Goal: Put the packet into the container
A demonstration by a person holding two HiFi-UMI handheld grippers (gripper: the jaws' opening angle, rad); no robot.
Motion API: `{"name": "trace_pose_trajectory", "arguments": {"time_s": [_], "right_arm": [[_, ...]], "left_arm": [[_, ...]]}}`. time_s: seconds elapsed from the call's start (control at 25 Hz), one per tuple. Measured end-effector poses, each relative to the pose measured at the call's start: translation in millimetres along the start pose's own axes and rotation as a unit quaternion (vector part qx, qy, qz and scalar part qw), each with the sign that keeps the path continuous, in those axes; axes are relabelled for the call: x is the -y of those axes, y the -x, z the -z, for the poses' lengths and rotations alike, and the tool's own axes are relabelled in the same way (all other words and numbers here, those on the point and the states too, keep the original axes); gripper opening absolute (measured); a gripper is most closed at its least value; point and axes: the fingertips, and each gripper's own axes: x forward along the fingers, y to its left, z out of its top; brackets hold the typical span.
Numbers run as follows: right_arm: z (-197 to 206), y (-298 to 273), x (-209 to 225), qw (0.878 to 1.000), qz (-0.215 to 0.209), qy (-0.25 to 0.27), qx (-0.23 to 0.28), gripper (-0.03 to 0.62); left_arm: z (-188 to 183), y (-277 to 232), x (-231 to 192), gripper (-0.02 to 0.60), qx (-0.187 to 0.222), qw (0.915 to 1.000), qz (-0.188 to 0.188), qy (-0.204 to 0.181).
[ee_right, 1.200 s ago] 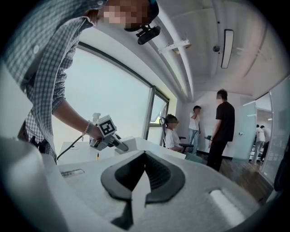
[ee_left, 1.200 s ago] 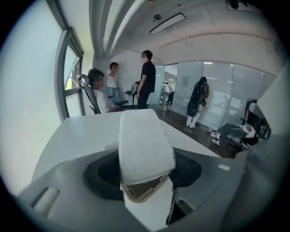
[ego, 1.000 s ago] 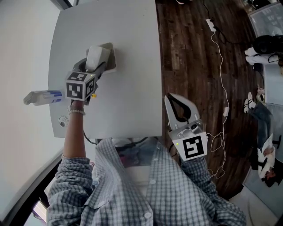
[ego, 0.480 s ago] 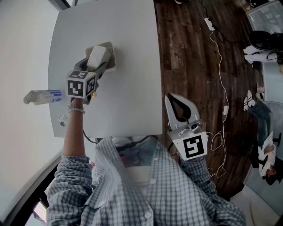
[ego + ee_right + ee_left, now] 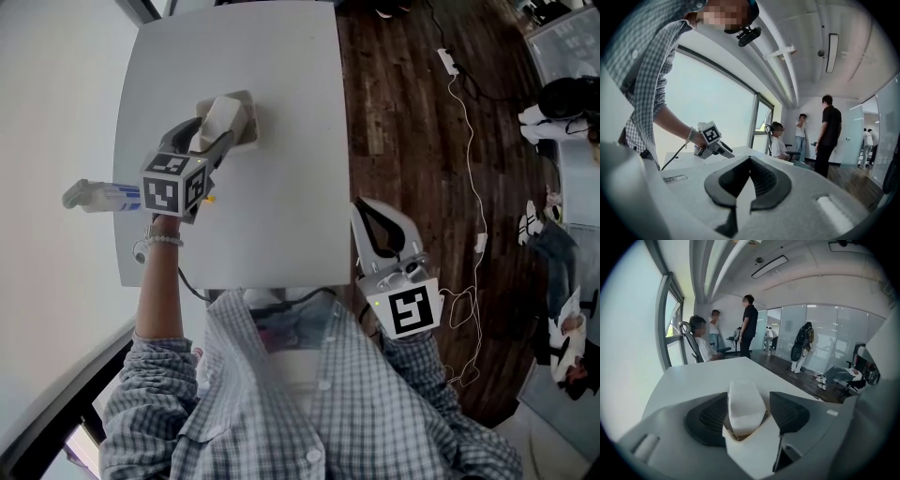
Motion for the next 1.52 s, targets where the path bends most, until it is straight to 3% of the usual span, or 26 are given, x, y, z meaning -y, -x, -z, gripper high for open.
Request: {"name": "trace_pose_trajectory", "arguments": {"time_s": [0.12, 0.24, 0.4, 0.48, 0.6, 0.8, 1.0, 1.52], "right_arm": [[-8, -2, -5, 1.000, -0.006, 0.007, 0.008, 0.000], [-13, -3, -12, 1.000, -0.012, 0.014, 0.014, 0.000], [-22, -1, -17, 0.999, -0.018, 0.020, 0.022, 0.000], [-26, -1, -19, 0.999, -0.019, 0.023, 0.028, 0.000], [-31, -1, -24, 0.999, -0.023, 0.028, 0.034, 0.000], [-42, 3, -28, 0.998, -0.025, 0.034, 0.046, 0.000], [-49, 4, -33, 0.998, -0.023, 0.039, 0.052, 0.000], [-51, 11, -42, 0.998, -0.019, 0.043, 0.051, 0.000]], "left_arm": [[-12, 16, 3, 0.260, 0.018, 0.9998, -0.004, -0.012], [-24, 33, 6, 0.167, 0.044, 0.9987, -0.008, -0.025], [-39, 61, 16, 0.122, 0.076, 0.9968, -0.009, -0.024], [-45, 74, 19, 0.052, 0.097, 0.9949, -0.017, -0.023], [-52, 96, 25, 0.004, 0.127, 0.9915, -0.024, -0.016], [-70, 138, 49, 0.000, 0.182, 0.9833, -0.005, 0.004], [-66, 171, 64, 0.000, 0.198, 0.9802, -0.002, 0.003], [-44, 233, 68, 0.000, 0.225, 0.9727, -0.055, 0.009]]}}
